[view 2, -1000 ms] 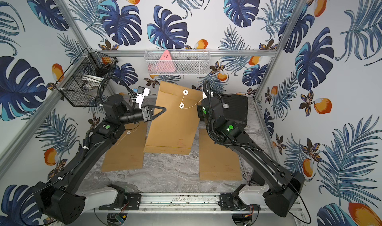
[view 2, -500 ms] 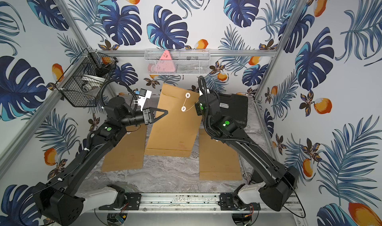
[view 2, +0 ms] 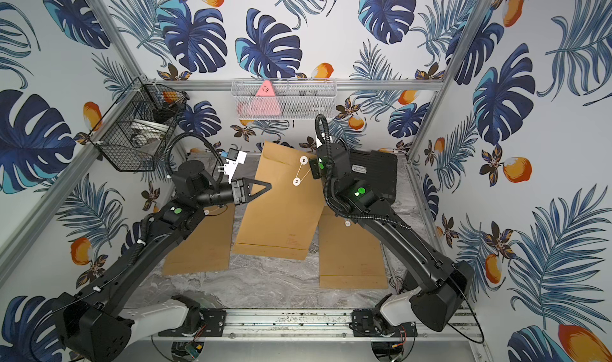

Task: Close the mouth of the file bag
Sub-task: Close the file bag.

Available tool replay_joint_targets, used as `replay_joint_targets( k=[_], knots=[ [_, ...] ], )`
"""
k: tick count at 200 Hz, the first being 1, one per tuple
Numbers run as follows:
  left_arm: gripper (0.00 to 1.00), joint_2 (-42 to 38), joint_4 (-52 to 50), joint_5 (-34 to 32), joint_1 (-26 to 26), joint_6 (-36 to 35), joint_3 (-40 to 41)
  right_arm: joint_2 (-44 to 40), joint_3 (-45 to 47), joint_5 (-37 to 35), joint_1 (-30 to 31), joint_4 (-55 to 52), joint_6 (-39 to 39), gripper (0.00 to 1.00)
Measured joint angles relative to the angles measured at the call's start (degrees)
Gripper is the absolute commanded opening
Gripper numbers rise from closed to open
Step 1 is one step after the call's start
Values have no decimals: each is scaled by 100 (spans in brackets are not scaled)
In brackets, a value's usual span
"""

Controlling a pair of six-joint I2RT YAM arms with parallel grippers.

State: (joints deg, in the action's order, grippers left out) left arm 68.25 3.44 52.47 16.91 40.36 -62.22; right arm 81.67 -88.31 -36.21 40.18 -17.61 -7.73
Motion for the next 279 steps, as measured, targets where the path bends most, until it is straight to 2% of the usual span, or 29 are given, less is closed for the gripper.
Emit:
replay_joint_targets(
  k=[159, 279],
  knots=[
    [0, 35, 109, -11, 94, 0, 203, 807, -1845, 1792, 0, -1961, 577, 0],
    [0, -22, 94, -37, 138, -9, 269, 953, -2157, 2643, -44, -2212, 1139, 0]
  ],
)
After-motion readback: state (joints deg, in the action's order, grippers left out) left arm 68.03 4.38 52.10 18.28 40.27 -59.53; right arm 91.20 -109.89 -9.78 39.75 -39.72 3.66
